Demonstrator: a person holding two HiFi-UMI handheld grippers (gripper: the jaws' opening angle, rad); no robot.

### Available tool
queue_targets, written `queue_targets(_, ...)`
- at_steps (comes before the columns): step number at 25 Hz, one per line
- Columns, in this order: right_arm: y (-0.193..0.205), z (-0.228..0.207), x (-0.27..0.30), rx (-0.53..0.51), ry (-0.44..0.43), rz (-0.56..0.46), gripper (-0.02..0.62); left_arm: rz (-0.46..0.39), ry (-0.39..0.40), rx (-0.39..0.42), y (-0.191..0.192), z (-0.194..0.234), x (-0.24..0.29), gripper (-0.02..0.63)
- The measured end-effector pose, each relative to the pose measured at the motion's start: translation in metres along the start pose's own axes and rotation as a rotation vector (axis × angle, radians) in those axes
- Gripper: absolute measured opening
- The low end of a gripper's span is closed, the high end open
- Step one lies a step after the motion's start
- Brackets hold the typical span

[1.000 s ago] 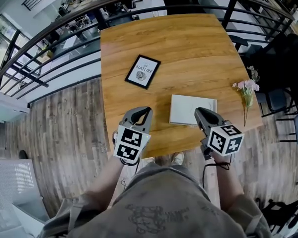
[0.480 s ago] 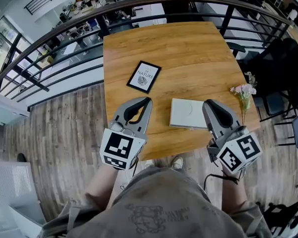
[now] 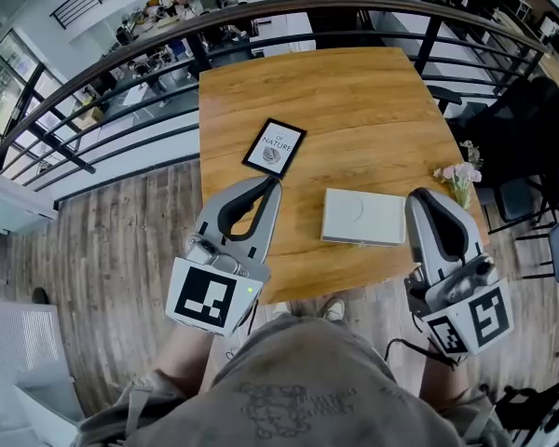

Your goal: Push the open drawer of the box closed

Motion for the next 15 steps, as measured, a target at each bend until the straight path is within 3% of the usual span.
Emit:
queue_targets(6,-0.009,0.014,-0.008,-0.042,0.004,-0.049,0.038,-0.004,0.012,-0.008,-0.002,-0.005,-0.008,0.02)
queue_targets(15,0.024,0.012,0.006,-0.005,-0.02,0.042,0.038,0.075,0.013,-0.035,0.04,0.002,0.007,0.02)
Point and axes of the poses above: the fingertips, and each gripper's own axes: x forward along the fingers, z to its left, y out of its underside, the point moved 2 cm from there along -x, backward along the fingers, and after that the axes turned 15 degrees about z, right-handed, at the moved point
